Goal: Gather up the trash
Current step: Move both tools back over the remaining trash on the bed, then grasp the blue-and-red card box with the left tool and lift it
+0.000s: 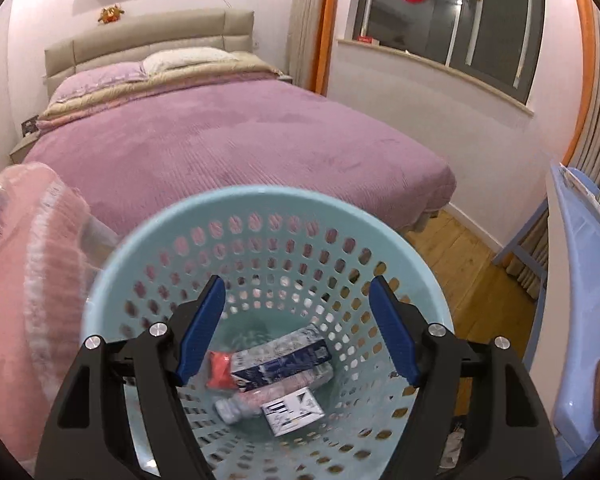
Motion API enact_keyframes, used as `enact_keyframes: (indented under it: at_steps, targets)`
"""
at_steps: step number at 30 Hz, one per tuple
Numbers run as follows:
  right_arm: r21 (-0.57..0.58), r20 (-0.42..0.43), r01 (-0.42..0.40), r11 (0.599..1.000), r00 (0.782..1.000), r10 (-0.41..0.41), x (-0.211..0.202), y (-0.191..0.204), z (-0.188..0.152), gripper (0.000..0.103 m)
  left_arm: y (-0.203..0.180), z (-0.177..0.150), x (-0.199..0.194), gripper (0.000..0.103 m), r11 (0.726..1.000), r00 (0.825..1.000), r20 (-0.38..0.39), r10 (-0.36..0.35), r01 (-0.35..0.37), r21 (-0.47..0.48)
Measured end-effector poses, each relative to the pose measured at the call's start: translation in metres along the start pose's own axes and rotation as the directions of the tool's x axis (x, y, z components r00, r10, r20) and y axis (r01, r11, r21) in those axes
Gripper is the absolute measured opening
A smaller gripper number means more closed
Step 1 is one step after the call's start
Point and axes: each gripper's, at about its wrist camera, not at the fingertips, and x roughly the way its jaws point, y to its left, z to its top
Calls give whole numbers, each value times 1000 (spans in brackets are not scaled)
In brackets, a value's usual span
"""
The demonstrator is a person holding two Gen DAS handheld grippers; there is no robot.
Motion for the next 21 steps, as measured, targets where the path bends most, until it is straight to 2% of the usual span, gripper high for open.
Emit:
enact_keyframes:
  at_steps: [4,7,9,15,16,17,18,21]
  targets:
    - [-20,7,-140,990,990,140,-26,32,5,75,45,1,-23,74,993,994,31,104,-103,-53]
    - [-79,6,-232,969,972,233,-45,73,7,75,70,-2,-23,74,988,991,-10,137,-137,-73]
    - [-122,-14,-302,945,953,303,-56,106,9,75,78,-3,-19,74,986,988,-35,148,-150,-72]
    - [-198,-63,-415,888,909,411,-74,176,6,74,79,-5,2,66,980,976,-88,198,-199,-9]
    - [-199,-73,-427,882,904,421,-75,184,6,73,77,-5,6,64,976,972,-90,217,-217,8]
    - [-203,-85,-443,873,897,435,-76,192,6,68,76,-4,9,56,974,969,-94,227,-227,17]
    - [-207,-93,-458,864,889,449,-78,199,7,67,75,-3,12,52,973,968,-101,232,-230,26]
    - [-212,-84,-482,850,876,475,-86,213,8,66,76,-5,18,32,969,962,-119,246,-243,39]
